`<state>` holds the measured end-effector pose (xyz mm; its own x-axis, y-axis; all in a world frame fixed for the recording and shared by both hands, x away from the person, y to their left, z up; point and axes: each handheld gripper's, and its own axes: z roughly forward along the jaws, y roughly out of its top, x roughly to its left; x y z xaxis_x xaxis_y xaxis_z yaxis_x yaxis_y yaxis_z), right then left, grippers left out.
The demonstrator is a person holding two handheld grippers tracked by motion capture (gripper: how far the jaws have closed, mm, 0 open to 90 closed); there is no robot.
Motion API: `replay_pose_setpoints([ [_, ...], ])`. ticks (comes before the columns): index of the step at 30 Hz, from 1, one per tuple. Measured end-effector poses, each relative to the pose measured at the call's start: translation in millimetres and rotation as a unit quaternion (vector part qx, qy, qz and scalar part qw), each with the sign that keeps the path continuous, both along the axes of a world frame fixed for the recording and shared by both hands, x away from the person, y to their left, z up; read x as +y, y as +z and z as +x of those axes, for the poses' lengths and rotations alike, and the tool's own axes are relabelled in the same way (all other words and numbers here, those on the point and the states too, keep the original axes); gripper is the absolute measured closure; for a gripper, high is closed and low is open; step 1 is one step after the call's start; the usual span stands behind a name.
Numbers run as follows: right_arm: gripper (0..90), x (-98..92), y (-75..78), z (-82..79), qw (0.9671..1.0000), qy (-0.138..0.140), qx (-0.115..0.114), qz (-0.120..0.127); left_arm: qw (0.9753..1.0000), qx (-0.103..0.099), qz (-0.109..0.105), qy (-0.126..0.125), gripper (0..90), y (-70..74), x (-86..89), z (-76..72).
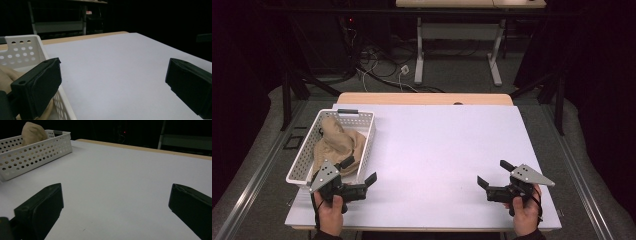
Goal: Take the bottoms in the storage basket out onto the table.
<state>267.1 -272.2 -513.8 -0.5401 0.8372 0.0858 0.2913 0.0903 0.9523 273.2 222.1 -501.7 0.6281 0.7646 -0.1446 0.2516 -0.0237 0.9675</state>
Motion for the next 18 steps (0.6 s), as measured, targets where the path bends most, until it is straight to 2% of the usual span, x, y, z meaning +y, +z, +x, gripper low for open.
replay_pose_setpoints([
  [4,0.0,-2.3,-0.2,-2.1,1.0000,-0.002,0.003,0.002,1.0000,-0.001,-0.002,0.007,0.7,2.1,0.9,3.1],
  [10,0.0,-5.2,-5.9,1.0,0.9998,-0.004,0.018,-0.001,0.9998,0.003,0.012,0.018,0.5,6.0,2.9,6.3],
  [14,0.0,-5.5,-7.1,2.3,0.9998,-0.005,0.021,0.000,0.9996,0.006,0.011,0.025,0.5,7.1,6.6,8.4],
  [16,0.0,-5.3,-6.6,3.6,0.9998,-0.004,0.018,-0.001,0.9992,0.010,0.007,0.038,0.5,7.5,8.7,9.1],
  [18,0.0,-4.3,-7.4,5.0,0.9998,-0.004,0.021,-0.002,0.9988,0.012,0.013,0.045,0.5,8.1,10.8,8.8],
])
